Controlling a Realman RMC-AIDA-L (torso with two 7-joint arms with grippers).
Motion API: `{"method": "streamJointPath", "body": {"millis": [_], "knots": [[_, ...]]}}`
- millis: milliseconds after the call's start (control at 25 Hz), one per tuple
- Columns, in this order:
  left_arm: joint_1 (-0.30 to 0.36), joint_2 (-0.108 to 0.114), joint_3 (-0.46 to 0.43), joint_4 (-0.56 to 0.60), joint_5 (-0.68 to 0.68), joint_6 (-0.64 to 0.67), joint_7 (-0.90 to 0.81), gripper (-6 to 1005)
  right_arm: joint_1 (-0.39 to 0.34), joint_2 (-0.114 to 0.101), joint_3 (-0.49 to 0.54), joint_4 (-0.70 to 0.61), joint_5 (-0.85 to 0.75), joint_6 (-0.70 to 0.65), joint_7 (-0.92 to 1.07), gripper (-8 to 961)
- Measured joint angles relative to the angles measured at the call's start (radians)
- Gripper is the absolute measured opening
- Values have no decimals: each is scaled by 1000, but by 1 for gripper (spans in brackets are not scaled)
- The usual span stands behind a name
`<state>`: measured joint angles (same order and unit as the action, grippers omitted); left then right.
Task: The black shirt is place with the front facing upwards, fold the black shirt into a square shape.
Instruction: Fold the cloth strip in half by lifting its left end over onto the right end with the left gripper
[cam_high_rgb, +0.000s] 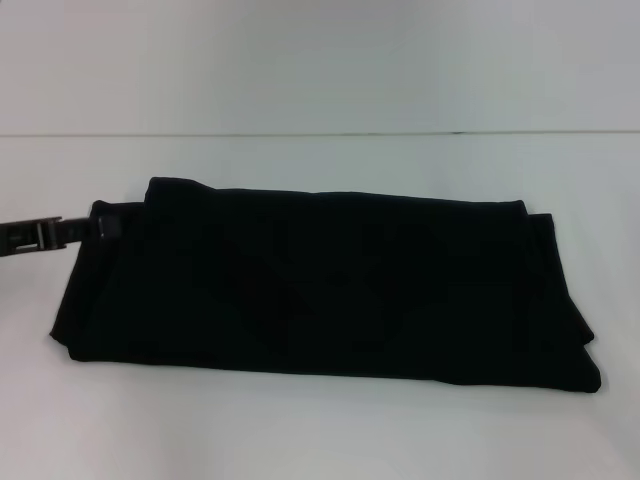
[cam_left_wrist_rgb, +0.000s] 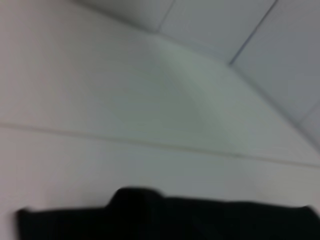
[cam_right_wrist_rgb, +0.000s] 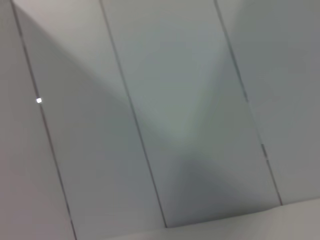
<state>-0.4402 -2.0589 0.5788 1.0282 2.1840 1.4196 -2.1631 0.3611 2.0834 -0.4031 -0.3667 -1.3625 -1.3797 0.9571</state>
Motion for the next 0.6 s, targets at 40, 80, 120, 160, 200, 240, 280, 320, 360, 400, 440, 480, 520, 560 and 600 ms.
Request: {"method": "streamJointPath", "body": {"millis": [40, 80, 120, 160, 200, 240, 280, 320, 360, 400, 440, 480, 520, 560, 600], "knots": [[-5, -4, 0, 19, 37, -2, -20, 638, 9, -2, -5, 11, -1, 1, -17, 866], [-13, -7, 0, 28, 72, -4, -38, 640, 14, -3, -8, 18, -1, 2, -29, 866], [-24, -8, 1, 36, 109, -3, -57, 641, 19, -4, -11, 22, -1, 2, -36, 866], [-33, -8, 1, 38, 136, 2, -71, 643, 22, -4, -14, 25, -1, 2, -40, 866], [-44, -4, 1, 42, 160, 8, -87, 645, 24, -4, -17, 26, -1, 3, -42, 865], [-47, -2, 1, 44, 170, 12, -94, 647, 25, -4, -20, 27, -1, 3, -41, 865], [-51, 2, 1, 47, 182, 14, -104, 648, 25, -4, -23, 28, -1, 3, -40, 865], [-56, 9, 2, 49, 201, 16, -119, 650, 26, -5, -24, 29, -1, 3, -38, 865], [-60, 15, 3, 49, 215, 17, -129, 686, 26, -5, -24, 30, -1, 3, -37, 865], [-66, 25, 6, 45, 239, 20, -145, 722, 26, -5, -24, 31, -1, 3, -36, 865], [-73, 37, 9, 34, 265, 30, -162, 759, 26, -5, -24, 32, -1, 3, -36, 865], [-77, 45, 11, 24, 280, 38, -170, 795, 25, -4, -25, 32, -1, 3, -35, 865], [-82, 57, 11, 9, 287, 50, -176, 831, 25, -3, -26, 33, -1, 3, -35, 865], [-87, 69, 9, -10, 291, 69, -181, 832, 24, -1, -31, 33, -1, 3, -35, 865], [-93, 82, 7, -32, 291, 84, -184, 833, 24, 0, -36, 33, -1, 3, -35, 865]]}}
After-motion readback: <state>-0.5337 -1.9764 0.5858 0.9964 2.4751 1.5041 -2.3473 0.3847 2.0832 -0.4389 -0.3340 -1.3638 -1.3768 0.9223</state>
